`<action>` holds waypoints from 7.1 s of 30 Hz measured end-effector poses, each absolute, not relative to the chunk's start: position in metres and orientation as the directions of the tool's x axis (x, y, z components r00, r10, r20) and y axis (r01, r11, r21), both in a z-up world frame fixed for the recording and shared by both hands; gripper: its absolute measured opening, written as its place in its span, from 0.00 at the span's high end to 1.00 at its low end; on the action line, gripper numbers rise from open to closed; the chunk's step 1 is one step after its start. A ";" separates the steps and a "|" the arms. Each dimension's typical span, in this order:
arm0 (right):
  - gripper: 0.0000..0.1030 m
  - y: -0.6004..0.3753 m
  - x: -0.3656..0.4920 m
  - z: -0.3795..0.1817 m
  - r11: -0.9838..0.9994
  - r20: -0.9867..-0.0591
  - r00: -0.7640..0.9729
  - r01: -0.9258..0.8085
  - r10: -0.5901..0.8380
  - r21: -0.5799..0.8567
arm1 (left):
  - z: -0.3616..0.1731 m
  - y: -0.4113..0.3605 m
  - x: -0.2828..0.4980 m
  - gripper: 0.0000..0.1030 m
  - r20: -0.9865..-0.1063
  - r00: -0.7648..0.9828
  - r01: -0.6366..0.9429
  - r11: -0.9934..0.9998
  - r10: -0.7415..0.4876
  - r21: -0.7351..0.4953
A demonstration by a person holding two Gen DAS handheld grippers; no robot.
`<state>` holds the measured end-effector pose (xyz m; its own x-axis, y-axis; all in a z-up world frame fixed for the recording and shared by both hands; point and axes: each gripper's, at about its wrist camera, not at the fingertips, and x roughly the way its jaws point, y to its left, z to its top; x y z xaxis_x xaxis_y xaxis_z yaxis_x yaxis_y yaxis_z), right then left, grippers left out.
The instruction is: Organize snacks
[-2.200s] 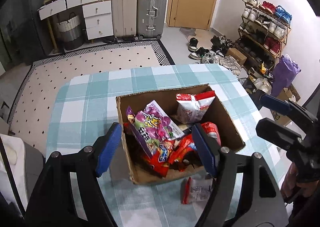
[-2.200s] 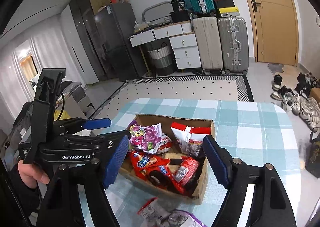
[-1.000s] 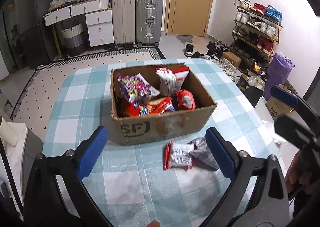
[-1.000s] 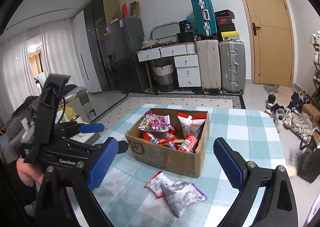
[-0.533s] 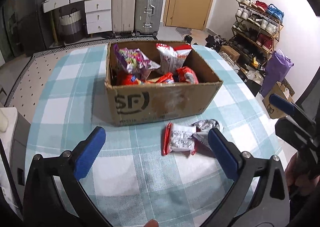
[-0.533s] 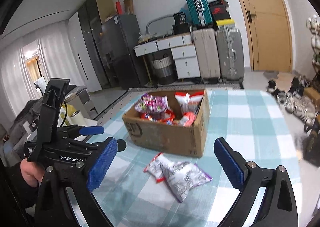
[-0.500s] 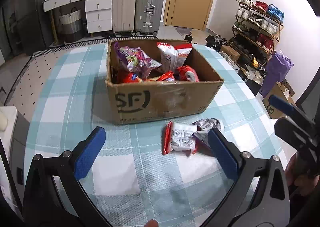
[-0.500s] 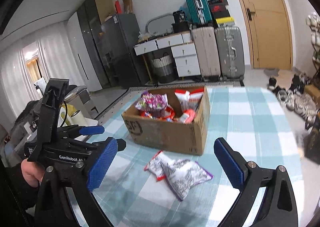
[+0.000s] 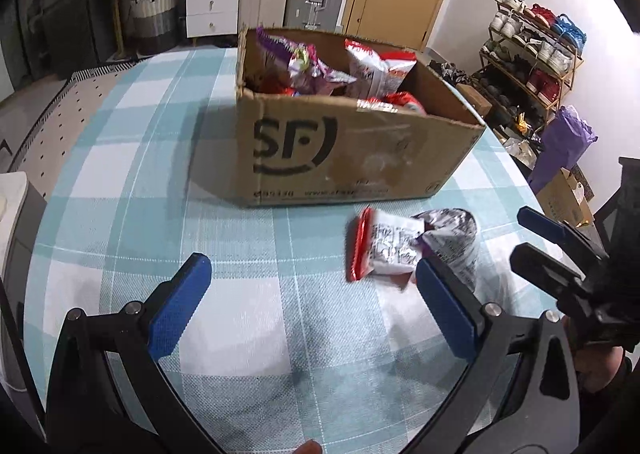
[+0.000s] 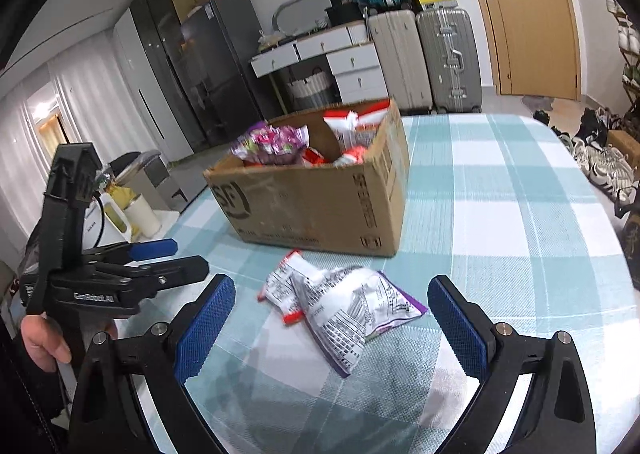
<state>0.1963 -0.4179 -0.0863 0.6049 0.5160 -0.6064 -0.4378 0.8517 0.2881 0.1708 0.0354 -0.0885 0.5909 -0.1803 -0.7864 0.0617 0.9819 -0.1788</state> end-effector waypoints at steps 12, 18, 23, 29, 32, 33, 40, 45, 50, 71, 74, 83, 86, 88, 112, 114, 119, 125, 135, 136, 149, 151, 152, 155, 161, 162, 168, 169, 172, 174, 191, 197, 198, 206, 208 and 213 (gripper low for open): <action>0.04 -0.405 0.222 -0.120 0.848 -0.674 0.533 -0.441 0.512 0.295 | -0.107 0.049 0.178 0.01 -0.801 0.573 0.039 0.982 -0.175 -0.187; 0.04 -0.391 0.230 -0.129 0.846 -0.703 0.517 -0.478 0.487 0.234 | -0.110 0.052 0.178 0.01 -0.803 0.569 0.036 0.981 -0.178 -0.192; 0.30 -0.389 0.240 -0.134 0.843 -0.723 0.486 -0.474 0.492 0.255 | -0.113 0.054 0.178 0.01 -0.807 0.562 0.024 0.979 -0.179 -0.201; 0.41 -0.396 0.240 -0.135 0.838 -0.718 0.475 -0.465 0.508 0.285 | -0.115 0.055 0.177 0.01 -0.806 0.562 0.022 0.978 -0.185 -0.208; 0.42 -0.396 0.238 -0.135 0.837 -0.717 0.476 -0.468 0.509 0.284 | -0.115 0.053 0.174 0.01 -0.810 0.556 0.019 0.978 -0.183 -0.208; 0.42 -0.396 0.237 -0.134 0.836 -0.715 0.476 -0.468 0.511 0.286 | -0.116 0.053 0.173 0.01 -0.812 0.555 0.019 0.978 -0.183 -0.208; 0.42 -0.404 0.234 -0.132 0.827 -0.690 0.481 -0.455 0.540 0.330 | -0.114 0.053 0.172 0.01 -0.810 0.559 0.019 0.979 -0.180 -0.204; 0.42 -0.411 0.227 -0.123 0.822 -0.667 0.497 -0.451 0.555 0.348 | -0.111 0.045 0.174 0.01 -0.809 0.556 0.039 0.978 -0.190 -0.203; 0.42 -0.419 0.219 -0.115 0.825 -0.651 0.517 -0.441 0.556 0.354 | -0.110 0.032 0.178 0.01 -0.811 0.550 0.066 0.978 -0.200 -0.197; 0.42 -0.454 0.195 -0.112 0.846 -0.640 0.553 -0.362 0.534 0.392 | -0.134 -0.018 0.211 0.01 -0.840 0.497 0.130 0.976 -0.216 -0.175; 0.42 -0.454 0.192 -0.113 0.845 -0.639 0.552 -0.362 0.535 0.394 | -0.137 -0.024 0.216 0.04 -0.843 0.492 0.139 0.976 -0.217 -0.170; 0.42 -0.453 0.187 -0.111 0.845 -0.635 0.557 -0.368 0.534 0.388 | -0.142 -0.042 0.229 0.08 -0.847 0.490 0.161 0.976 -0.206 -0.144; 0.42 -0.452 0.186 -0.111 0.844 -0.637 0.554 -0.371 0.536 0.387 | -0.147 -0.047 0.231 0.19 -0.857 0.473 0.173 0.975 -0.207 -0.140; 0.42 -0.451 0.185 -0.112 0.845 -0.642 0.550 -0.371 0.534 0.385 | -0.148 -0.050 0.231 0.37 -0.847 0.479 0.191 0.969 -0.229 -0.153; 0.42 -0.436 0.172 -0.086 0.838 -0.612 0.574 -0.406 0.544 0.364 | -0.104 -0.024 0.196 0.58 -0.780 0.548 0.227 0.951 -0.302 -0.208; 0.42 -0.434 0.170 -0.081 0.836 -0.606 0.577 -0.414 0.548 0.361 | -0.097 -0.019 0.190 0.58 -0.768 0.560 0.228 0.949 -0.311 -0.218; 0.41 -0.426 0.169 -0.066 0.829 -0.589 0.587 -0.441 0.556 0.343 | -0.074 -0.007 0.178 0.58 -0.737 0.594 0.229 0.946 -0.323 -0.230; 0.41 -0.407 0.175 -0.046 0.822 -0.584 0.590 -0.493 0.557 0.286 | -0.036 0.011 0.178 0.58 -0.710 0.632 0.230 0.950 -0.311 -0.212; 0.41 -0.381 0.198 -0.012 0.805 -0.573 0.595 -0.551 0.564 0.220 | 0.024 0.040 0.202 0.58 -0.674 0.682 0.230 0.958 -0.283 -0.170; 0.41 -0.380 0.201 -0.009 0.804 -0.573 0.595 -0.553 0.563 0.216 | 0.028 0.043 0.206 0.58 -0.673 0.684 0.230 0.959 -0.282 -0.168; 0.41 -0.360 0.253 0.039 0.795 -0.565 0.614 -0.593 0.551 0.130 | 0.079 0.063 0.283 0.58 -0.676 0.688 0.230 0.963 -0.265 -0.143; 0.41 -0.357 0.263 0.043 0.792 -0.567 0.611 -0.598 0.552 0.126 | 0.080 0.063 0.294 0.58 -0.682 0.680 0.231 0.961 -0.269 -0.149; 0.41 -0.355 0.267 0.045 0.791 -0.568 0.612 -0.599 0.551 0.122 | 0.080 0.062 0.301 0.58 -0.686 0.676 0.232 0.961 -0.269 -0.149; 0.41 -0.350 0.282 0.046 0.789 -0.574 0.607 -0.604 0.549 0.116 | 0.075 0.055 0.321 0.58 -0.697 0.663 0.237 0.960 -0.273 -0.150; 0.40 -0.344 0.312 0.037 0.794 -0.588 0.597 -0.593 0.546 0.134 | 0.053 0.044 0.357 0.58 -0.726 0.626 0.236 0.957 -0.284 -0.171; 0.40 -0.344 0.316 0.035 0.795 -0.590 0.595 -0.591 0.545 0.138 | 0.049 0.042 0.359 0.58 -0.729 0.621 0.239 0.955 -0.288 -0.174; 0.29 -0.344 0.327 0.023 0.800 -0.578 0.612 -0.586 0.540 0.127 | 0.022 0.030 0.380 0.41 -0.777 0.579 0.221 0.965 -0.246 -0.141; 0.17 -0.346 0.328 0.021 0.805 -0.577 0.619 -0.582 0.533 0.118 | 0.020 0.030 0.381 0.33 -0.778 0.584 0.213 0.969 -0.231 -0.128; 0.14 -0.354 0.324 0.021 0.799 -0.549 0.629 -0.587 0.550 0.129 | 0.019 0.034 0.379 0.21 -0.759 0.604 0.212 0.967 -0.244 -0.142; 0.14 -0.358 0.322 0.022 0.797 -0.538 0.633 -0.589 0.557 0.134 | 0.019 0.037 0.377 0.21 -0.755 0.608 0.212 0.967 -0.245 -0.144; 0.14 -0.367 0.282 0.056 0.810 -0.492 0.686 -0.583 0.536 0.070 | 0.060 0.043 0.322 0.21 -0.709 0.674 0.186 0.977 -0.205 -0.106; 0.14 -0.380 0.259 0.068 0.827 -0.459 0.723 -0.559 0.517 0.052 | 0.073 0.051 0.293 0.17 -0.687 0.702 0.159 0.982 -0.185 -0.101; 0.14 -0.384 0.254 0.071 0.833 -0.451 0.732 -0.551 0.510 0.047 | 0.075 0.052 0.289 0.17 -0.684 0.706 0.154 0.983 -0.180 -0.100; 0.13 -0.406 0.221 0.084 0.855 -0.427 0.761 -0.516 0.489 0.058 | 0.098 0.059 0.235 0.01 -0.613 0.779 0.121 0.991 -0.129 -0.056; 0.13 -0.410 0.213 0.087 0.859 -0.419 0.768 -0.508 0.484 0.061 | 0.105 0.060 0.224 0.01 -0.600 0.790 0.117 0.991 -0.128 -0.058; 0.12 -0.421 0.189 0.089 0.873 -0.404 0.789 -0.486 0.462 0.049 | 0.115 0.065 0.192 0.01 -0.571 0.811 0.110 0.992 -0.124 -0.058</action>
<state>0.1891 -0.4207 0.0889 0.7894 0.4624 -0.4038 -0.4862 0.8725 0.0486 0.1917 0.0646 0.1155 0.8115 -0.1238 -0.5711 0.1105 0.9922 -0.0580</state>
